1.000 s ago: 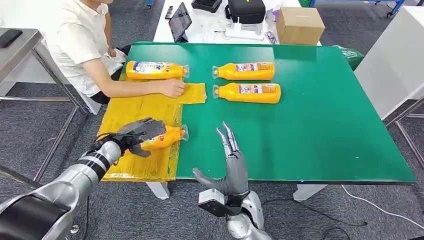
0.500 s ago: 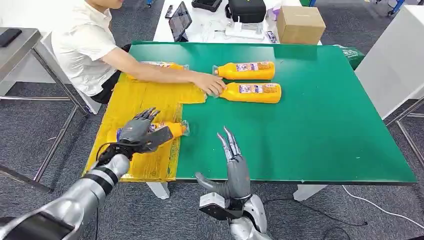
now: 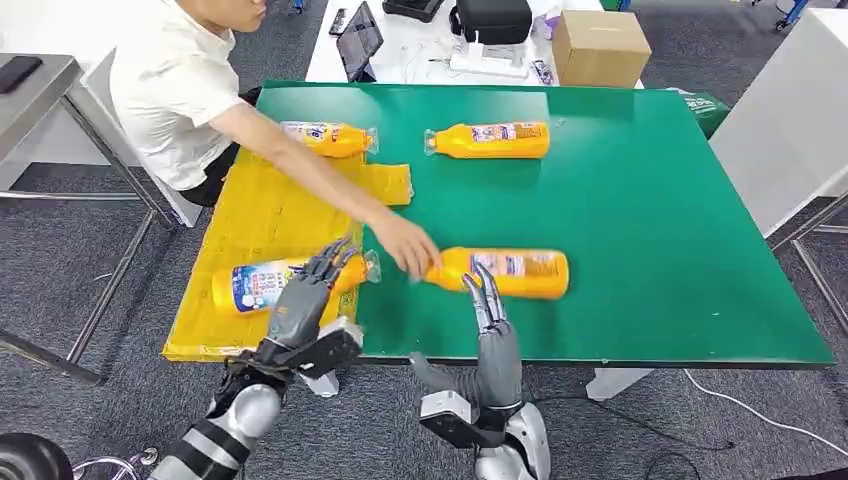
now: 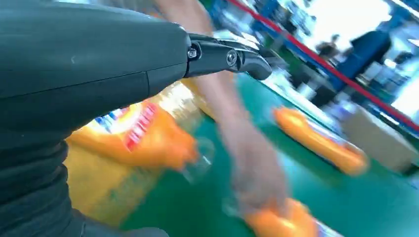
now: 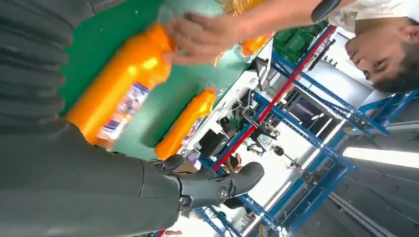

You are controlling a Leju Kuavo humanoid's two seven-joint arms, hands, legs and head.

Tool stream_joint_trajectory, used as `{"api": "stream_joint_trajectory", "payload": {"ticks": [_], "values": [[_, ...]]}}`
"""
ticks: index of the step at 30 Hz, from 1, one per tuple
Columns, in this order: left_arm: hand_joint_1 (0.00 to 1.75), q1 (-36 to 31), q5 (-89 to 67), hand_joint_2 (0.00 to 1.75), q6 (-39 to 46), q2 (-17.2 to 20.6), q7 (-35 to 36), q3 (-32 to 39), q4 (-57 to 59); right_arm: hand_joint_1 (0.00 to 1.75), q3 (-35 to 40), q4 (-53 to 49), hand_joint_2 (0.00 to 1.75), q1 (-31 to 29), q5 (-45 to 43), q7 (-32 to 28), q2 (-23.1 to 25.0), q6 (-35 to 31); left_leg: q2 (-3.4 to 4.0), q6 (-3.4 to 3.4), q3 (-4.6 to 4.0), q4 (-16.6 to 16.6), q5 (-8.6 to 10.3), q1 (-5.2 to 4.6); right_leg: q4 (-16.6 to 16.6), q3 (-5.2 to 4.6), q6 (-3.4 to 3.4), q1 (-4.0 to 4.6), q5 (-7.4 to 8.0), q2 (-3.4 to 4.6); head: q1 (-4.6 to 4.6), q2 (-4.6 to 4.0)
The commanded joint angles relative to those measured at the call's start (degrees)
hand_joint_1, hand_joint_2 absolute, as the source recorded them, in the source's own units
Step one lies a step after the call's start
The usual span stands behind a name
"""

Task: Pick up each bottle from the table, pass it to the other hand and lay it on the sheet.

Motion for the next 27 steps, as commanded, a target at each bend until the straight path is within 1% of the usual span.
{"api": "stream_joint_trajectory", "payload": {"ticks": [1, 2, 3, 4, 5, 6, 7, 8, 9, 11, 12, 14, 15, 17, 19, 20, 21, 22, 27], "values": [[0.00, 1.60, 4.01, 1.75, -3.67, 0.80, -2.20, -1.08, -5.35, 0.00, -0.93, 0.28, 0.00, -1.06, 0.62, 0.13, -2.23, 0.15, 0.04, 0.08, 0.11, -0.02, -0.05, 0.00, -0.04, 0.12, -0.09, 0.03, -0.03, -0.02, 0.02, 0.00], [0.00, 2.22, 5.68, 1.75, -2.67, 0.04, -3.76, -0.26, -6.06, 0.00, -4.74, -0.42, 1.75, -0.77, 4.32, 0.13, -1.18, 0.15, 0.09, 0.17, 0.37, -0.05, -0.16, 0.02, -0.11, 0.40, -0.22, 0.09, -0.11, -0.05, 0.02, 0.00], [0.00, 2.97, 7.44, 1.75, -1.43, -0.83, -5.65, 0.47, -6.87, 0.00, -8.73, 0.06, 1.75, -0.90, 9.12, 0.13, -0.26, 0.15, 0.01, 0.10, 0.18, -0.03, -0.07, -0.01, -0.05, 0.21, -0.13, 0.03, -0.07, -0.07, -0.02, 0.00], [0.00, 4.74, 11.44, 1.75, 0.23, -2.75, -8.36, 1.95, -8.43, 0.00, -14.99, 3.05, 1.75, -2.20, 16.08, 0.13, 0.85, 0.15, 0.02, 0.13, 0.28, -0.03, -0.12, 0.00, -0.06, 0.31, -0.18, 0.06, -0.10, -0.09, 0.02, 0.00], [0.00, 6.33, 14.39, 1.75, 0.44, -3.79, -10.03, 2.50, -9.51, 0.00, -19.60, 4.18, 1.75, -3.19, 22.05, 0.13, 0.61, 0.15, 0.00, 0.12, 0.22, -0.04, -0.08, -0.01, -0.06, 0.26, -0.14, 0.04, -0.08, -0.09, 0.00, 0.00], [0.00, 6.93, 14.43, 1.75, 0.53, -3.77, -10.15, 2.13, -9.83, 0.00, -19.35, 4.98, 1.75, -4.04, 20.69, 0.13, -0.70, 0.15, 0.03, 0.12, 0.19, -0.06, -0.05, -0.04, -0.09, 0.22, -0.10, 0.01, -0.03, -0.04, 0.00, 0.00], [0.00, 7.62, 16.82, 1.75, 0.79, -4.50, -11.02, 2.69, -10.47, 0.00, -21.87, 4.69, 1.75, -4.40, 23.66, 0.13, -0.92, 0.15, 0.01, 0.11, 0.16, -0.06, -0.03, -0.05, -0.08, 0.18, -0.07, -0.01, -0.02, -0.05, -0.02, 0.00], [0.00, 8.72, 21.15, 1.75, 1.71, -5.65, -12.42, 3.50, -11.27, 0.00, -26.41, 6.81, 1.75, -5.70, 27.03, 0.13, -0.74, 0.15, -0.02, 0.08, 0.08, -0.04, -0.01, -0.03, -0.07, 0.11, -0.04, 0.00, 0.00, -0.06, -0.02, 0.00], [0.00, 9.75, 24.84, 1.75, 2.78, -6.62, -13.71, 3.85, -12.15, 0.00, -30.76, 7.31, 1.75, -6.94, 33.05, 0.13, -0.93, 0.15, -0.04, 0.14, 0.17, -0.07, -0.03, -0.06, -0.11, 0.22, -0.07, -0.02, -0.02, -0.10, -0.02, 0.00], [0.00, 10.57, 26.26, 1.75, 3.50, -6.95, -14.24, 3.80, -12.94, 0.00, -32.31, 7.45, 1.75, -7.71, 33.60, 0.13, -2.19, 0.15, -0.13, 0.18, 0.20, -0.06, -0.04, -0.06, -0.14, 0.32, -0.08, -0.01, -0.03, -0.17, 0.02, 0.00], [0.00, 11.24, 26.00, 1.75, 4.98, -6.75, -15.37, 3.65, -13.51, 0.00, -35.43, 9.14, 1.75, -8.76, 37.39, 0.13, -2.07, 0.15, -0.11, 0.14, 0.11, -0.03, -0.03, -0.04, -0.10, 0.23, -0.07, 0.00, -0.02, -0.12, 0.00, 0.00], [0.00, 12.30, 25.84, 1.75, 6.18, -6.14, -16.38, 3.47, -14.50, 0.00, -36.75, 9.81, 1.75, -9.68, 38.01, 0.13, -3.10, 0.15, -0.03, 0.15, 0.20, -0.05, -0.05, -0.09, -0.13, 0.28, -0.09, -0.02, -0.01, -0.07, 0.02, 0.00], [0.00, 13.19, 27.09, 1.75, 6.48, -6.17, -17.24, 3.90, -15.41, 0.00, -37.87, 12.32, 1.75, -10.65, 39.44, 1.39, -3.38, 0.15, -0.06, 0.12, 0.16, -0.04, -0.04, -0.06, -0.12, 0.26, -0.09, 0.00, -0.01, -0.09, 0.02, 0.00], [0.00, 13.19, 27.09, 1.75, 6.48, -6.17, -17.24, 3.90, -15.41, 0.00, -37.87, 12.32, 1.75, -10.65, 39.44, 1.39, -3.38, 0.15, -0.01, 0.08, 0.07, -0.03, -0.02, -0.06, -0.09, 0.15, -0.05, -0.01, 0.02, -0.01, 0.02, 0.00], [0.00, 13.19, 27.09, 1.75, 6.48, -6.17, -17.24, 3.90, -15.41, 0.00, -37.87, 12.32, 1.75, -10.65, 39.44, 1.39, -3.38, 0.15, 0.05, 0.12, 0.26, -0.06, -0.09, -0.05, -0.12, 0.32, -0.14, 0.03, -0.03, 0.00, -0.04, 0.00], [0.00, 13.92, 28.01, 1.75, 6.66, -6.16, -17.73, 4.40, -16.39, 0.00, -37.89, 12.81, 1.75, -10.85, 40.92, 2.75, -3.68, 0.15, -0.04, 0.08, 0.08, -0.02, -0.03, -0.05, -0.07, 0.13, -0.06, 0.00, 0.01, -0.05, 0.02, 0.00], [0.00, 14.52, 28.27, 1.75, 7.23, -6.14, -18.11, 4.83, -17.13, 0.00, -37.41, 14.01, 1.75, -11.16, 41.78, 4.41, -4.25, 0.15, -0.02, 0.11, 0.21, -0.05, -0.07, -0.03, -0.11, 0.27, -0.13, 0.04, -0.03, -0.06, 0.00, 0.00], [0.00, 15.39, 28.49, 1.75, 7.69, -5.96, -18.27, 5.33, -18.03, 0.00, -36.86, 15.24, 1.75, -11.52, 42.11, 6.06, -5.16, 0.15, 0.05, 0.09, 0.15, -0.03, -0.07, -0.02, -0.09, 0.19, -0.08, 0.03, 0.00, 0.03, -0.02, 0.00], [0.00, 16.72, 28.79, 1.75, 7.45, -5.46, -17.60, 6.10, -18.49, 0.00, -35.88, 18.19, 1.75, -12.24, 42.75, 7.69, -6.32, 0.15, 0.07, 0.13, 0.22, -0.05, -0.08, -0.01, -0.12, 0.26, -0.09, 0.04, -0.01, 0.01, 0.00, 0.00]]}}
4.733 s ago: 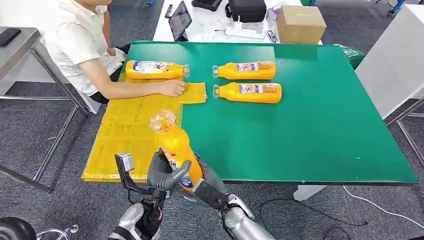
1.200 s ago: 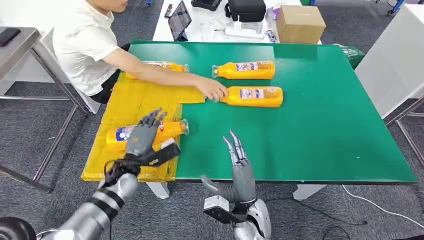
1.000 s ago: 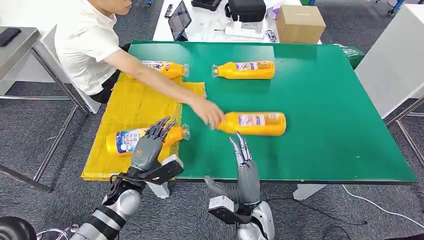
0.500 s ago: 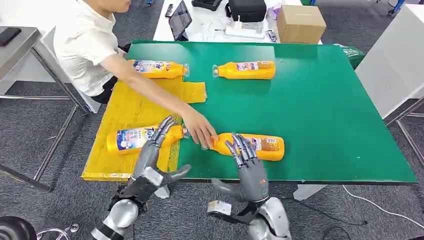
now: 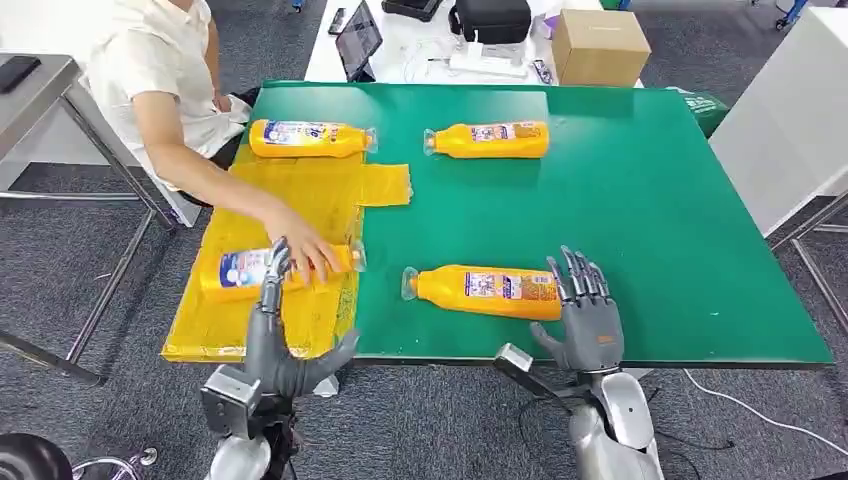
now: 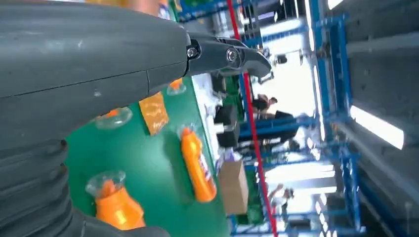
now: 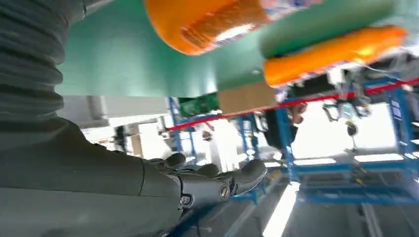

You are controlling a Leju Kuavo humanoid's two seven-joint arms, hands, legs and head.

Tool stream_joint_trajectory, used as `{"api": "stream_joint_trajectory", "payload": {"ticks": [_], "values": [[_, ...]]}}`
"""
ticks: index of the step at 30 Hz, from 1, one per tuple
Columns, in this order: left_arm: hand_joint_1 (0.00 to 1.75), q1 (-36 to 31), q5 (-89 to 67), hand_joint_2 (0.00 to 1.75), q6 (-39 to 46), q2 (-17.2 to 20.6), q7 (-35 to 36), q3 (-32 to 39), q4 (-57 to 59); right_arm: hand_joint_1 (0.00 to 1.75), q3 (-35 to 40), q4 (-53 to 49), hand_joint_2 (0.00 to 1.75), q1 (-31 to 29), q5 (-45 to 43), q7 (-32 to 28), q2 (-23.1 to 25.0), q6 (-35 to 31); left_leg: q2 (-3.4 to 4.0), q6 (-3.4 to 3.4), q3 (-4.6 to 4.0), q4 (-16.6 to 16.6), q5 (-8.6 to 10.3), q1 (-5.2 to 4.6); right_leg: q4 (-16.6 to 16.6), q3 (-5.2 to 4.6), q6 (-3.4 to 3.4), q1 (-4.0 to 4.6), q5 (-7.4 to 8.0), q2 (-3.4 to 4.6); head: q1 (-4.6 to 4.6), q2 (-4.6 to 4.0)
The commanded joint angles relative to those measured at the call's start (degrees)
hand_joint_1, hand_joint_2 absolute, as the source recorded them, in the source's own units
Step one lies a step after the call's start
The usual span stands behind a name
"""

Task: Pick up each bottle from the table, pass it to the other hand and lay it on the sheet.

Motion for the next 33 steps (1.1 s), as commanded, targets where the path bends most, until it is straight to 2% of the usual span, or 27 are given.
{"api": "stream_joint_trajectory", "payload": {"ticks": [1, 4, 7, 10, 12, 13, 15, 18, 22, 23, 33], "values": [[0.00, 2.32, 0.67, 1.75, -0.10, 0.27, 0.65, 2.71, -1.43, 0.00, -1.60, 9.90, 1.75, -3.98, 1.14, 2.33, -2.82, 0.15, 0.08, 0.08, 0.19, -0.06, -0.05, -0.02, -0.08, 0.19, -0.10, 0.02, -0.02, 0.03, 0.02, 0.00], [0.00, 2.32, 0.69, 1.75, -0.06, 0.06, 0.69, 2.93, -0.88, 0.00, -0.45, 13.06, 1.75, -4.71, 1.99, 4.81, -3.38, 0.15, 0.10, 0.07, 0.17, -0.04, -0.05, -0.01, -0.06, 0.16, -0.10, 0.02, -0.01, 0.04, -0.02, 0.00], [0.00, 2.32, 0.69, 1.75, -0.06, 0.06, 0.69, 2.93, -0.88, 0.00, -0.45, 13.06, 1.75, -4.71, 1.99, 4.81, -3.38, 0.15, 0.14, 0.11, 0.36, -0.09, -0.09, 0.01, -0.12, 0.36, -0.21, 0.07, -0.04, 0.04, -0.02, 0.00], [0.00, 2.32, 0.69, 1.75, -0.06, 0.06, 0.69, 2.93, -0.88, 0.00, -0.45, 13.06, 1.75, -4.71, 1.99, 4.81, -3.38, 0.15, 0.06, 0.08, 0.16, -0.05, -0.04, -0.02, -0.05, 0.16, -0.11, 0.01, -0.02, 0.01, 0.00, 0.00], [0.00, 1.92, 0.60, 1.75, -0.22, -0.04, 0.99, 2.84, -0.57, 0.00, 3.09, 18.25, 1.75, -6.82, 1.89, 9.02, -5.50, 0.15, 0.12, 0.14, 0.39, -0.08, -0.13, 0.00, -0.13, 0.40, -0.22, 0.07, -0.08, 0.01, 0.00, 0.00], [0.00, 1.68, 0.57, 1.75, -0.36, -0.04, 1.07, 2.70, -0.38, 0.00, 4.09, 19.84, 1.75, -7.53, 1.80, 9.96, -6.02, 0.15, 0.11, 0.07, 0.15, -0.04, -0.05, -0.01, -0.07, 0.15, -0.09, 0.02, 0.00, 0.07, 0.00, 0.00], [0.00, 0.88, 0.45, 1.75, -0.60, -0.14, 1.16, 2.23, 0.43, 0.00, 6.66, 24.72, 1.75, -10.05, 2.22, 11.75, -7.07, 0.15, 0.22, 0.11, 0.27, -0.06, -0.08, 0.01, -0.11, 0.25, -0.15, 0.06, 0.00, 0.14, 0.00, 0.00], [0.00, 0.52, 0.43, 1.75, -0.81, -0.14, 1.21, 1.99, 0.77, 0.00, 7.71, 26.45, 1.75, -11.15, 2.55, 12.42, -7.35, 0.15, 0.18, 0.10, 0.22, -0.04, -0.06, 0.00, -0.08, 0.21, -0.13, 0.04, 0.01, 0.11, 0.02, 0.00], [0.00, -1.42, 0.57, 1.75, -1.39, -0.36, 1.07, 1.04, 2.45, 0.00, 11.63, 34.99, 1.75, -16.85, 3.81, 14.32, -7.70, 0.15, 0.21, 0.14, 0.34, -0.07, -0.06, 0.00, -0.10, 0.31, -0.20, 0.06, 0.00, 0.10, 0.00, 0.00], [0.00, -2.06, 0.68, 1.75, -1.61, -0.50, 0.94, 0.66, 2.90, 0.00, 12.71, 36.31, 1.75, -18.18, 3.73, 14.30, -7.47, 0.15, 0.16, 0.07, 0.15, -0.02, -0.02, -0.01, -0.04, 0.12, -0.09, 0.02, 0.03, 0.12, 0.00, 0.00], [0.00, -4.38, 1.04, 1.75, -2.22, -0.67, 0.79, -1.25, 3.95, 0.00, 16.03, 38.80, 1.75, -22.20, 3.03, 14.78, -6.77, 0.15, 0.15, 0.13, 0.26, -0.02, -0.01, -0.02, -0.03, 0.22, -0.14, 0.02, 0.01, 0.04, 0.00, 0.00]]}}
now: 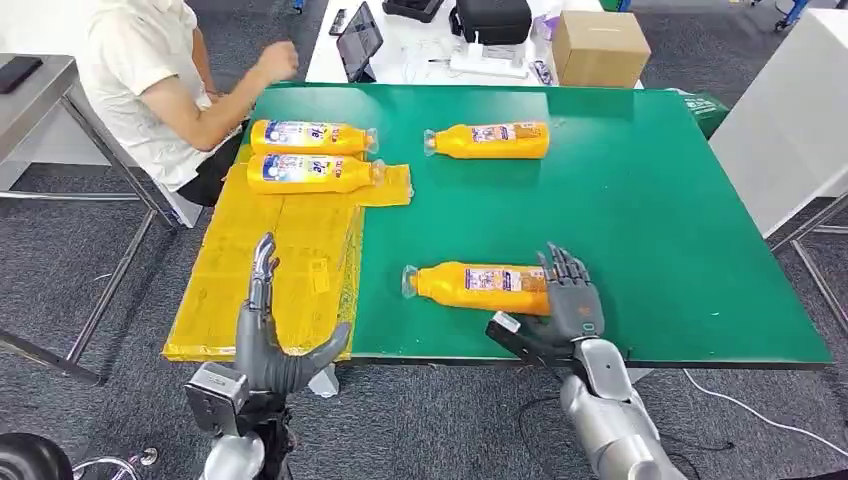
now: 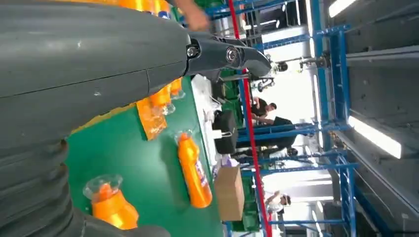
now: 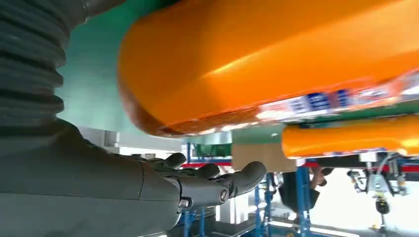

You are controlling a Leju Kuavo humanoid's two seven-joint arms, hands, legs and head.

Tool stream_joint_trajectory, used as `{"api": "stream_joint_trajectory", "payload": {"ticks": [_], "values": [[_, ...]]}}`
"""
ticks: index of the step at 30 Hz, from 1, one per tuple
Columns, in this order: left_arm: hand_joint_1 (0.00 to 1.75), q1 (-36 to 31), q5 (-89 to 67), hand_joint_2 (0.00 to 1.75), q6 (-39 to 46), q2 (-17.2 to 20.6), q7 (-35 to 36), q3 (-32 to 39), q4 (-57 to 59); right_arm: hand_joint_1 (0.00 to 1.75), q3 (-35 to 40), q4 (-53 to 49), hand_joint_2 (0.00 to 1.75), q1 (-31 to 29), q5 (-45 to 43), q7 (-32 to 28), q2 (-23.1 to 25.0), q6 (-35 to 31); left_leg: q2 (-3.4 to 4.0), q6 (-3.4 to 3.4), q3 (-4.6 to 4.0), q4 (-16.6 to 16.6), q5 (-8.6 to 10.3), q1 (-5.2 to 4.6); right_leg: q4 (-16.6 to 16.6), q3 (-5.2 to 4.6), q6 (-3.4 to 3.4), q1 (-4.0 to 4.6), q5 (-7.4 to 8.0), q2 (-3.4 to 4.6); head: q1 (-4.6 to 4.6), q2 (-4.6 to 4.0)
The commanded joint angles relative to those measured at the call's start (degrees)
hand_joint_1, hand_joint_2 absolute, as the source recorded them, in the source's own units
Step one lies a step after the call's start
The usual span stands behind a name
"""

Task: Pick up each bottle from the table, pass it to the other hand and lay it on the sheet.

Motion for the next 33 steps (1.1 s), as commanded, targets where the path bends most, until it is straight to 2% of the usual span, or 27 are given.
{"api": "stream_joint_trajectory", "payload": {"ticks": [1, 8, 9, 11, 12, 13, 20, 26, 33], "values": [[0.00, -3.75, 0.45, 1.75, -0.49, -0.06, 0.00, -2.19, 4.46, 0.00, 5.32, 9.50, 1.75, -6.32, -0.22, 0.40, -0.39, 0.19, 0.08, 0.08, 0.15, -0.02, -0.05, -0.01, -0.03, 0.13, -0.12, 0.02, -0.03, 0.01, 0.00, 0.00], [0.00, -4.24, 0.64, 1.75, -0.61, -0.05, 0.01, -3.00, 5.22, 0.00, 6.08, 13.42, 1.75, -7.79, -2.23, 0.04, 0.09, 0.31, 0.04, 0.06, 0.09, -0.03, -0.04, -0.02, -0.02, 0.09, -0.08, 0.01, -0.02, 0.00, 0.00, 0.00], [0.00, -4.27, 0.76, 1.75, -0.63, -0.02, -0.01, -3.09, 5.24, 0.00, 6.06, 14.16, 1.75, -8.05, -2.93, -0.09, 0.13, 0.73, 0.12, 0.14, 0.34, -0.06, -0.11, -0.01, -0.08, 0.34, -0.22, 0.06, -0.07, 0.00, 0.00, 0.00], [0.00, -4.43, 1.09, 1.75, -0.65, 0.12, 0.07, -3.25, 5.28, 0.00, 6.50, 15.72, 1.75, -8.51, -4.49, 0.67, -0.25, 4.25, 0.03, 0.10, 0.24, -0.06, -0.06, -0.01, -0.06, 0.25, -0.17, 0.04, -0.05, -0.06, 0.02, 0.00], [0.00, -4.43, 1.09, 1.75, -0.65, 0.12, 0.07, -3.25, 5.28, 1.61, 6.50, 15.72, 1.75, -8.51, -4.49, 0.67, -0.25, 4.25, 0.01, 0.10, 0.20, -0.04, -0.05, 0.01, -0.06, 0.22, -0.16, 0.06, -0.04, -0.06, 0.00, 0.00], [0.00, -4.73, 1.06, 1.75, -0.57, 0.21, 0.06, -3.33, 5.51, 1.75, 7.50, 16.45, 1.75, -8.76, -4.57, 1.55, -1.17, 7.78, 0.01, 0.07, 0.14, -0.04, -0.03, -0.01, -0.04, 0.14, -0.11, 0.02, -0.02, -0.05, 0.00, 0.00], [0.00, -5.35, 1.59, 1.75, -0.86, 0.22, 0.77, -3.04, 6.06, 1.75, 7.94, 16.92, 1.75, -8.13, -5.98, 3.86, -1.60, 11.91, -0.08, 0.07, 0.25, -0.05, -0.01, 0.00, -0.07, 0.25, -0.08, 0.03, -0.03, -0.14, 0.00, 0.00], [0.00, -4.86, 2.40, 1.75, -1.29, 0.54, 1.35, -2.15, 5.17, 1.75, 7.50, 16.24, 1.75, -4.97, -8.93, 3.29, -2.47, 11.00, -0.19, 0.06, 0.42, -0.08, 0.00, 0.03, -0.14, 0.45, -0.10, 0.06, -0.04, -0.23, 0.00, 0.00], [0.00, -4.83, 2.40, 1.75, -1.29, 0.50, 1.35, -2.16, 5.18, 1.75, 7.55, 16.25, 1.75, -5.13, -8.94, 3.29, -2.45, 11.14, -0.21, 0.09, 0.60, -0.12, 0.02, 0.04, -0.21, 0.67, -0.15, 0.08, -0.03, -0.28, 0.00, 0.00]]}}
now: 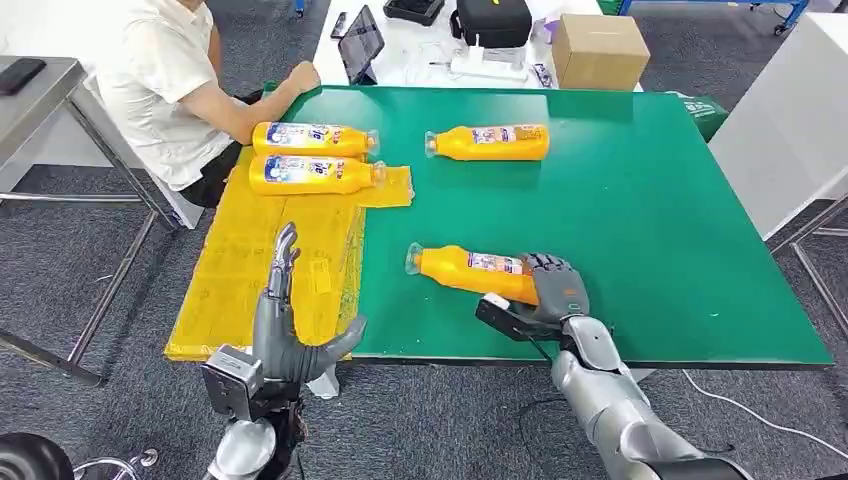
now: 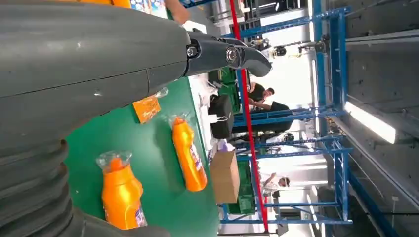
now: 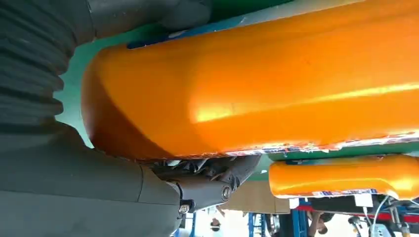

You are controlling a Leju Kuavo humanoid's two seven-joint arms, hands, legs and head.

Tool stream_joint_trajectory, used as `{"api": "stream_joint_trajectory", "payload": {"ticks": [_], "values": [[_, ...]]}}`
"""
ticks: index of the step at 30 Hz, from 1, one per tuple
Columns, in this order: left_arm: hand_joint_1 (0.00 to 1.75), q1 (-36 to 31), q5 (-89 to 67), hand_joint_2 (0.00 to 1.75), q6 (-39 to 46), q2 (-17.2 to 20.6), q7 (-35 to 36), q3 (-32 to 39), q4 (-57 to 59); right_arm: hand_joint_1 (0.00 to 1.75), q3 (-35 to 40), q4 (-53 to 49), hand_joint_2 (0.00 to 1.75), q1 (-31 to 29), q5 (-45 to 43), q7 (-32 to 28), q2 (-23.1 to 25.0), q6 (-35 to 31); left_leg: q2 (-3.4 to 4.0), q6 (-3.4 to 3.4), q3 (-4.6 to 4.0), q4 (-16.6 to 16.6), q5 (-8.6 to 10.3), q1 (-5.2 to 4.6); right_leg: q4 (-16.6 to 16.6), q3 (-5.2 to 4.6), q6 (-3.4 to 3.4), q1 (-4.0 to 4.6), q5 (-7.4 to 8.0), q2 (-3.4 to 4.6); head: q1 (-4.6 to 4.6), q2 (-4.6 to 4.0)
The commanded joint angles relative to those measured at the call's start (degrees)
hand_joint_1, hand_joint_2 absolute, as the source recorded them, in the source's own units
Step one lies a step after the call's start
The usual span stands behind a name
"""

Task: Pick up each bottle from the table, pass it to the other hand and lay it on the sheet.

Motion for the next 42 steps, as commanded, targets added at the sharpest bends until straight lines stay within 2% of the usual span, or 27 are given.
{"api": "stream_joint_trajectory", "payload": {"ticks": [1, 11, 13, 16, 17, 18, 20, 23, 27, 29, 36, 42], "values": [[0.00, -1.70, 0.24, 1.75, -0.13, 0.68, 0.28, 0.26, 2.69, 1.75, 1.31, 4.77, 1.75, 2.68, -0.24, 0.10, -1.14, 1.02, -0.19, 0.12, 0.21, -0.16, 0.06, 0.05, -0.22, 0.33, -0.22, 0.11, 0.00, -0.31, 0.02, 0.00], [0.00, -1.39, 0.24, 1.75, -0.07, 0.76, 0.28, 0.61, 2.48, 1.75, 0.91, 4.33, 1.75, 3.98, -1.81, -0.83, -1.44, -0.13, -0.19, 0.10, 0.37, -0.17, 0.05, 0.05, -0.23, 0.48, -0.20, 0.10, 0.00, -0.30, 0.00, 0.00], [0.00, -1.12, 0.32, 1.75, -0.35, 0.76, 0.39, 0.97, 2.37, 1.75, 0.05, 3.88, 1.75, 4.81, -5.16, -4.23, -1.23, -1.29, -0.20, 0.07, 0.40, -0.11, 0.02, 0.05, -0.17, 0.49, -0.13, 0.09, -0.03, -0.27, 0.02, 0.00], [0.00, -0.31, 5.34, 1.75, -3.96, -0.41, 1.41, 2.24, 2.62, 1.75, -2.99, 0.74, 1.75, 5.75, -14.99, -13.83, 1.10, -1.35, -0.15, 0.06, 0.41, -0.12, 0.01, 0.05, -0.17, 0.49, -0.14, 0.08, -0.02, -0.21, 0.02, 0.00], [0.00, 0.20, 9.66, 1.75, -6.08, -1.58, 3.74, 3.13, 3.78, 1.75, -3.52, -1.64, 1.75, 6.30, -19.86, -16.90, 2.49, 0.21, -0.06, 0.04, 0.38, -0.07, -0.01, 0.03, -0.10, 0.44, -0.09, 0.05, -0.02, -0.10, 0.02, 0.00], [0.00, 0.71, 16.74, 1.75, -10.00, -2.42, 9.29, 3.38, 5.70, 1.75, -3.57, -4.95, 1.75, 7.29, -24.10, -19.93, 3.83, 0.89, -0.03, 0.07, 0.44, -0.14, -0.01, 0.06, -0.19, 0.51, -0.18, 0.10, -0.01, -0.12, 0.00, 0.00], [0.00, 1.17, 30.91, 1.75, -17.78, -2.32, 16.83, 2.63, 12.04, 1.75, -0.30, -12.56, 1.75, 9.09, -31.08, -22.45, 6.21, 3.64, 0.17, 0.03, 0.43, -0.11, -0.05, 0.04, -0.14, 0.46, -0.13, 0.07, 0.02, 0.11, 0.04, 0.00], [0.00, 1.34, 37.25, 1.75, -20.25, -0.99, 14.06, 0.45, 17.08, 1.75, 7.98, -24.48, 1.75, 12.51, -39.01, -21.16, 6.91, 2.07, 0.26, 0.01, 0.39, -0.15, -0.05, -0.02, -0.08, 0.36, -0.13, 0.02, 0.03, 0.20, 0.02, 0.00], [0.00, 2.44, 37.02, 1.75, -18.13, -0.23, 12.45, 1.34, 11.32, 1.75, 12.25, -32.00, 1.75, 15.51, -43.68, -19.64, 5.25, 0.55, 0.25, 0.07, 0.28, -0.11, -0.13, 0.02, -0.02, 0.18, -0.29, 0.10, -0.07, 0.10, 0.00, 0.00], [0.00, 2.85, 35.32, 1.75, -16.60, -0.24, 12.23, 1.69, 9.27, 1.75, 12.79, -32.71, 1.75, 15.78, -45.17, -19.47, 4.52, -0.06, 0.05, 0.03, -0.13, -0.03, 0.00, 0.02, 0.06, -0.10, -0.09, 0.05, -0.04, 0.00, 0.00, 0.00], [0.00, 2.83, 34.35, 1.75, -17.97, -0.51, 12.28, -0.58, 10.43, 1.75, 13.64, -29.79, 1.75, 15.17, -47.43, -21.56, 5.30, 0.46, 0.11, 0.05, -0.21, -0.05, -0.04, -0.02, 0.00, -0.13, -0.17, 0.03, -0.04, 0.03, 0.00, 0.00], [0.00, 0.80, 33.94, 1.75, -18.72, -1.24, 11.52, -0.94, 11.06, 1.75, 20.99, -27.73, 1.75, 15.53, -46.13, -22.80, 7.85, 3.87, 0.10, 0.02, -0.29, -0.04, -0.02, 0.01, 0.03, -0.26, -0.12, 0.04, -0.02, 0.04, 0.00, 0.00]]}}
